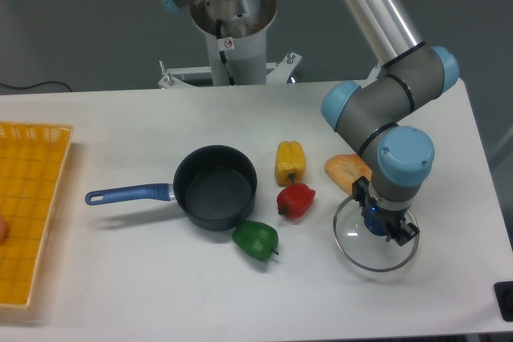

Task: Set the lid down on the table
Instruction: 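Lower the held glass lid flat onto the table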

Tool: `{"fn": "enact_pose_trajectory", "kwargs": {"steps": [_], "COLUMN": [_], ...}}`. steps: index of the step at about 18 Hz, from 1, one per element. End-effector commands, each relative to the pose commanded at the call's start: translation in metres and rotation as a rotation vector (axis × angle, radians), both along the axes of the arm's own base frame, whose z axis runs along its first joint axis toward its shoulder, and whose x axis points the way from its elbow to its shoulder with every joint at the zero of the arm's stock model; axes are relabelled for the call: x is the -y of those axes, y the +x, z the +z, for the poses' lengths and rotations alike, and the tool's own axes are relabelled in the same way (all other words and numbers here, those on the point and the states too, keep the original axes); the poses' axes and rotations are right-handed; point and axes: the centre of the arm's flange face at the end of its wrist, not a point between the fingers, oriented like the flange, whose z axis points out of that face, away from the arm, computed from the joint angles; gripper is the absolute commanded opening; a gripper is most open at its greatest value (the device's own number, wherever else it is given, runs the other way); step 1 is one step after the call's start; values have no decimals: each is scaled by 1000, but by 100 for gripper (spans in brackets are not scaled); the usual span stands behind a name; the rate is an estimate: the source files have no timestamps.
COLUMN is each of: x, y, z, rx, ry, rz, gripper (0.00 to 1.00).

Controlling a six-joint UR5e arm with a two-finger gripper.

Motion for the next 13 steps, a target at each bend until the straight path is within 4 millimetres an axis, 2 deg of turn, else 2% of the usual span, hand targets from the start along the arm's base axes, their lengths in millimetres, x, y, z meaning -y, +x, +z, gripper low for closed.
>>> {"fn": "enact_pose_trajectory", "kwargs": {"steps": [2, 13], "x": [-10, -16], "y": [5, 11], "z": [-5, -15], "rx": [-8, 3], "ry": [5, 0], "rz": [0, 15], "gripper": [40, 40]}}
